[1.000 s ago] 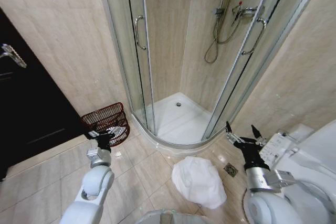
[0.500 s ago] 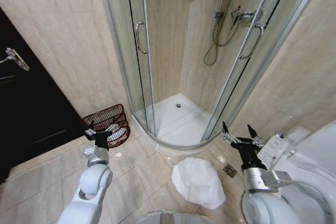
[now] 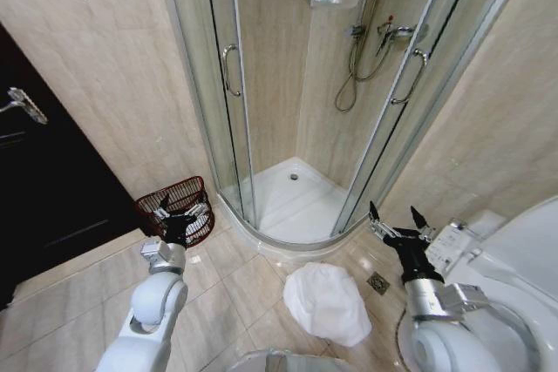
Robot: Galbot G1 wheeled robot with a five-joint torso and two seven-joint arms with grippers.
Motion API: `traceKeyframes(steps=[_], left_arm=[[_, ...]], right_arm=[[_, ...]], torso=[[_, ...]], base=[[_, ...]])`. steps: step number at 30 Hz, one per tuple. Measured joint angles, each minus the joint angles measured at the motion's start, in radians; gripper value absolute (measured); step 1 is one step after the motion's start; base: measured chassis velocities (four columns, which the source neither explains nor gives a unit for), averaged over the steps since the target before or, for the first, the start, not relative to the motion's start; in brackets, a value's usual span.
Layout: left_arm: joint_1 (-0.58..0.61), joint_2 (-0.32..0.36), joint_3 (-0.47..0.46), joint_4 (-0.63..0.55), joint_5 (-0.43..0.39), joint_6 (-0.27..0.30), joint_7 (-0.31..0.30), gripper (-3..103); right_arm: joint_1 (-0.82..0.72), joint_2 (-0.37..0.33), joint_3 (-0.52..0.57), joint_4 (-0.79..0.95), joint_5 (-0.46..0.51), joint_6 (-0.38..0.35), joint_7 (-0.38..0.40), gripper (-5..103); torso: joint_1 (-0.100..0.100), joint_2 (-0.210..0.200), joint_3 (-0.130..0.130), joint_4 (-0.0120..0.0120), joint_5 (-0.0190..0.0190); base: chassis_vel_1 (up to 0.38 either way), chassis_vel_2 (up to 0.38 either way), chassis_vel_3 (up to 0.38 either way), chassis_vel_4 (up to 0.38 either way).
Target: Discard the used towel into the hamper.
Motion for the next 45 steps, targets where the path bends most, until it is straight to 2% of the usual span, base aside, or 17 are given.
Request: traceKeyframes(steps=[5, 13, 18, 23, 33, 39, 45], left_arm=[[0.0, -0.001, -0.009, -0.005, -0.005, 0.005, -0.001, 100], [-0.002, -0.004, -0.017, 0.003, -0.005, 0.019, -0.052, 100], [-0.001, -0.011, -0.01, 0.029, 0.043, 0.008, -0.092, 100], [-0.005, -0.01, -0.008, 0.028, 0.044, 0.011, -0.108, 100], [-0.011, -0.023, -0.002, 0.034, 0.041, 0.014, -0.112, 100], [-0.034, -0.044, 0.011, 0.052, 0.045, 0.013, -0.075, 100], [-0.032, -0.081, 0.004, 0.064, 0.063, -0.009, -0.066, 100]], right_arm=[[0.009, 0.0, -0.004, 0.004, 0.0, -0.006, 0.0, 100], [0.021, -0.005, -0.009, 0.009, 0.0, -0.022, 0.003, 100], [0.009, 0.002, -0.008, 0.001, -0.004, -0.018, 0.0, 100], [0.015, 0.003, -0.01, 0.0, -0.005, -0.018, -0.002, 100], [0.024, -0.01, -0.01, -0.005, -0.002, -0.025, 0.011, 100], [0.022, -0.024, -0.008, -0.01, 0.0, -0.017, 0.015, 100], [0.037, -0.047, 0.001, -0.01, 0.02, -0.023, 0.017, 100]], torso=[[0.008, 0.021, 0.013, -0.0001, 0.0], [0.021, 0.05, 0.029, 0.0, 0.0], [0.031, 0.073, 0.041, 0.0, -0.0001], [0.042, 0.097, 0.054, 0.0, 0.0], [0.061, 0.141, 0.079, 0.0, 0.0], [0.077, 0.175, 0.098, 0.0, 0.0001], [0.088, 0.201, 0.113, -0.0001, 0.0]], base=[[0.0, 0.0, 0.0, 0.0], [0.0, 0.0, 0.0, 0.0], [0.0, 0.0, 0.0, 0.0], [0.0, 0.0, 0.0, 0.0], [0.0, 0.0, 0.0, 0.0], [0.0, 0.0, 0.0, 0.0], [0.0, 0.0, 0.0, 0.0]])
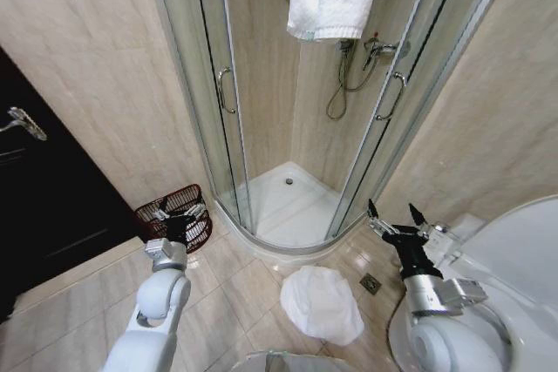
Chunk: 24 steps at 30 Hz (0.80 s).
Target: Discard the used towel into the hamper.
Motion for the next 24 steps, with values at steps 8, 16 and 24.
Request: traceKeyframes(steps=[8, 16, 24], left_arm=[[0.005, -0.021, -0.004, 0.012, 0.018, -0.021, -0.002, 100], [0.01, -0.038, -0.021, 0.038, 0.058, -0.042, 0.054, 100], [0.027, -0.026, -0.045, 0.037, 0.048, -0.072, 0.118, 100]], right_arm=[[0.021, -0.01, 0.005, 0.004, 0.043, -0.029, -0.001, 100], [0.03, -0.009, 0.007, -0.007, 0.061, -0.026, -0.006, 100], [0.043, -0.003, -0.004, -0.015, 0.052, -0.015, -0.012, 100]], torso=[[0.017, 0.038, 0.021, 0.0001, 0.0002], [0.039, 0.086, 0.047, 0.0001, 0.0], [0.057, 0.126, 0.069, 0.0, -0.0001]], base=[[0.0, 0.0, 0.0, 0.0], [0.0, 0.0, 0.0, 0.0], [0.0, 0.0, 0.0, 0.0]])
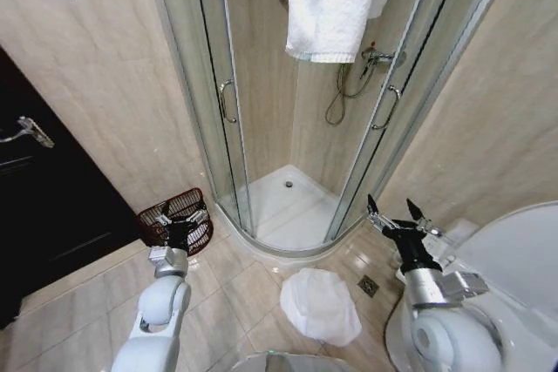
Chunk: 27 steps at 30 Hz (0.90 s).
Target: Discard the used towel into the hamper.
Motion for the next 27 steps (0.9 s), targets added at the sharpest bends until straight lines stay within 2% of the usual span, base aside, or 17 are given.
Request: traceKeyframes(steps=[12, 27], left_arm=[[-0.005, 0.021, -0.025, -0.042, -0.045, 0.031, 0.069, 100], [-0.006, 0.022, -0.005, -0.051, -0.023, 0.039, 0.047, 100]], right_arm=[[0.045, -0.001, -0.02, 0.009, -0.006, -0.058, -0.054, 100], [0.058, -0.021, -0.019, -0.005, -0.018, -0.052, -0.03, 100]], torso=[[0.03, 0.066, 0.036, 0.0, 0.0], [0.064, 0.141, 0.076, 0.0, 0.0]], base=[[0.0, 0.0, 0.0, 0.0], [0.0, 0.0, 0.0, 0.0]])
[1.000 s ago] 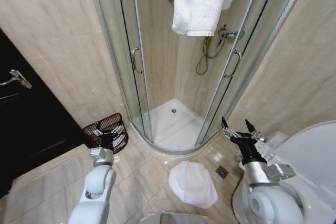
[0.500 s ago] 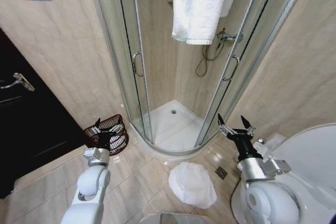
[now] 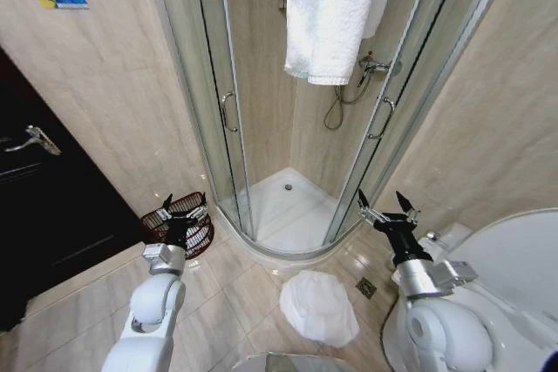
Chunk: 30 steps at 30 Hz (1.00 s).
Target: Discard the used towel into the hamper.
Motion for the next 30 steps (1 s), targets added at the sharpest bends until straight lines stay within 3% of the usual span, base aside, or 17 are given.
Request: traceKeyframes(steps=[11, 20, 27, 30], left_arm=[[0.001, 0.015, -0.011, -0.004, -0.013, 0.003, 0.003, 100], [-0.012, 0.004, 0.022, -0.012, 0.024, 0.002, 0.01, 100], [0.012, -0.028, 0.022, 0.002, 0.009, -0.045, 0.015, 100], [0.027, -0.028, 0.012, 0.011, -0.006, -0.079, 0.065, 100]], right_arm=[[0.009, 0.0, -0.007, 0.023, 0.023, -0.022, 0.012, 100], [-0.002, -0.006, -0.009, 0.025, 0.037, -0.012, 0.022, 100], [0.024, -0.023, -0.002, 0.016, 0.074, -0.012, 0.036, 100], [0.045, -0.057, 0.009, 0.019, 0.118, -0.018, 0.049, 100]], torso=[[0.027, 0.059, 0.032, 0.0, -0.0001], [0.052, 0.113, 0.061, -0.0001, 0.0001], [0.07, 0.153, 0.083, 0.0001, 0.0001], [0.079, 0.173, 0.094, 0.0, 0.0004]], base=[[0.0, 0.0, 0.0, 0.0], [0.0, 0.0, 0.0, 0.0], [0.0, 0.0, 0.0, 0.0], [0.0, 0.0, 0.0, 0.0]])
